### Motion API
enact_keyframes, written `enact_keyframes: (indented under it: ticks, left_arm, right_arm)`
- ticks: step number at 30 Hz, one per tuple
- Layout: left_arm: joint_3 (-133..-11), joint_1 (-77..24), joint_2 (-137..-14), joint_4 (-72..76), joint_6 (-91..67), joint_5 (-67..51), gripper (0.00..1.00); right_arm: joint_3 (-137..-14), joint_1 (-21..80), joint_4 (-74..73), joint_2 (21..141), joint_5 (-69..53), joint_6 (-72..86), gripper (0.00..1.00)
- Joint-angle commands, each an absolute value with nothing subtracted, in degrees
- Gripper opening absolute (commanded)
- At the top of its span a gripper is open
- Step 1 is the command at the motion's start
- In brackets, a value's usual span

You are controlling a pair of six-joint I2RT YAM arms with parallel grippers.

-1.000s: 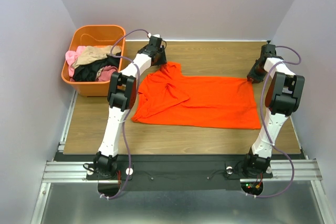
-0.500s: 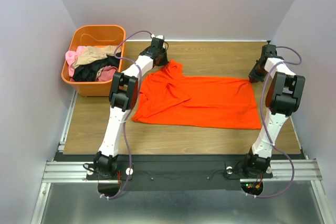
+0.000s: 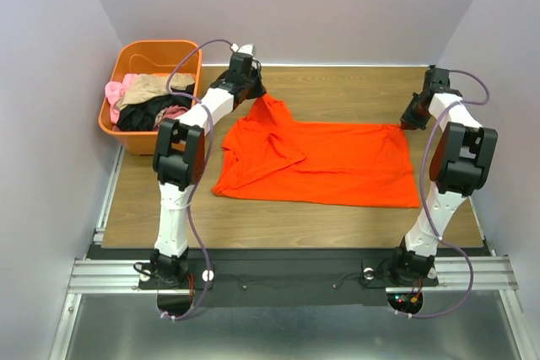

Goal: Fold and stack the t-shirts
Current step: Fold the tshirt

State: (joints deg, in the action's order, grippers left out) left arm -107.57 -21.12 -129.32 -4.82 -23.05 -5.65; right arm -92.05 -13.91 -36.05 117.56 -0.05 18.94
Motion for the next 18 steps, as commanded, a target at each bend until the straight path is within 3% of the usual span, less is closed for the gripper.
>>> enact_keyframes:
  ticks: [1, 18]
  left_arm:
    - [-102.1, -20.7, -119.9, -0.3, -22.8, -7.2, 0.00]
    - [-75.3, -21.3, -99.7, 4.0, -23.0, -8.3, 0.00]
  right_arm:
    - [-89.7, -14.0, -36.0, 111.9, 1.7, 17.2, 0.00]
    - [-74.7, -14.0, -36.0, 98.5, 9.0, 17.8, 0.00]
